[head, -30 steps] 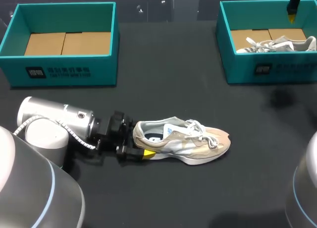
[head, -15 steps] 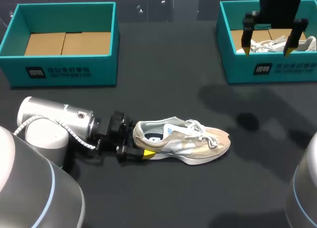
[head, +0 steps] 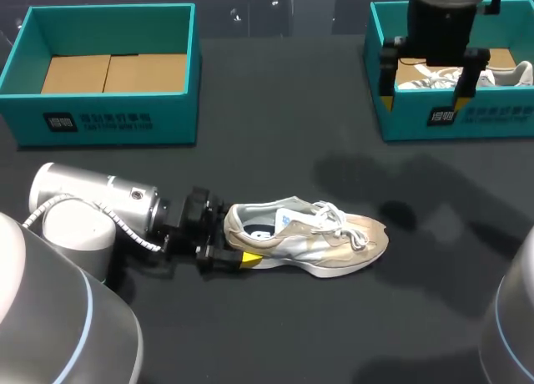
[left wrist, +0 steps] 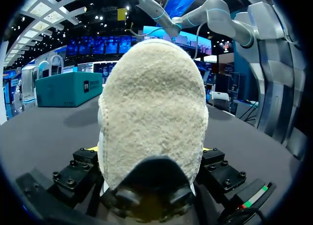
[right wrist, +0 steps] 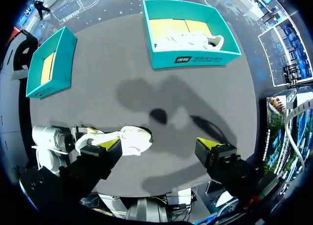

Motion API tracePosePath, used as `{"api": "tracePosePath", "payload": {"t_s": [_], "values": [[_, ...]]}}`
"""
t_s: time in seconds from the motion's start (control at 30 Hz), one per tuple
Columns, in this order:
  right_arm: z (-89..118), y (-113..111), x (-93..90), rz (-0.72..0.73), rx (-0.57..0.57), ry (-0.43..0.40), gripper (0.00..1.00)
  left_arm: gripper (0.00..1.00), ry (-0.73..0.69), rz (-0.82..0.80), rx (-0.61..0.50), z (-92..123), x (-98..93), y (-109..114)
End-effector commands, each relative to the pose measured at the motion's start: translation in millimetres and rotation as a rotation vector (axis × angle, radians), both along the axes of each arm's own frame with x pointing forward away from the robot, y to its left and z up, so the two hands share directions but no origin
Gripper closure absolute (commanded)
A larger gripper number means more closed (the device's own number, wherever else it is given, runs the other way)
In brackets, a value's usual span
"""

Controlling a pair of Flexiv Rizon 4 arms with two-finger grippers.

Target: Take the shoe out of the shoebox, open the shoe tongue, remove and reinsert the insole, then place the shoe into the shoebox

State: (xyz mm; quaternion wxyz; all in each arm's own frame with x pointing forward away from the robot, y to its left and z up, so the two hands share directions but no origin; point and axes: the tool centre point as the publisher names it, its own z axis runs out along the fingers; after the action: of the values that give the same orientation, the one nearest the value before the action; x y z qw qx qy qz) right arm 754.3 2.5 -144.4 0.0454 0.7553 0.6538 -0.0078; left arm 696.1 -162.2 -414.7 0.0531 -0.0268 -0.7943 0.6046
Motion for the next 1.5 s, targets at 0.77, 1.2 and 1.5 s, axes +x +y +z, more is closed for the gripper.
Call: {"api": "tracePosePath", "payload": {"t_s": [0.77, 1.2, 1.5], "values": [[-56.4, 206.4, -67.1, -0.019, -0.077, -0.021, 0.0, 1.0, 0.0, 0.001, 0.001, -2.4, 0.4, -3.7], [-60.2, 211.4, -71.5, -0.033, -0.035, -0.012, 0.0, 1.0, 0.0, 0.001, 0.001, -2.4, 0.4, -3.7], [-83.8, 241.2, -89.1, -0.14, -0.228, -0.054, 0.0, 1.0, 0.0, 0.001, 0.001, -2.4, 0.4, -3.7]]}}
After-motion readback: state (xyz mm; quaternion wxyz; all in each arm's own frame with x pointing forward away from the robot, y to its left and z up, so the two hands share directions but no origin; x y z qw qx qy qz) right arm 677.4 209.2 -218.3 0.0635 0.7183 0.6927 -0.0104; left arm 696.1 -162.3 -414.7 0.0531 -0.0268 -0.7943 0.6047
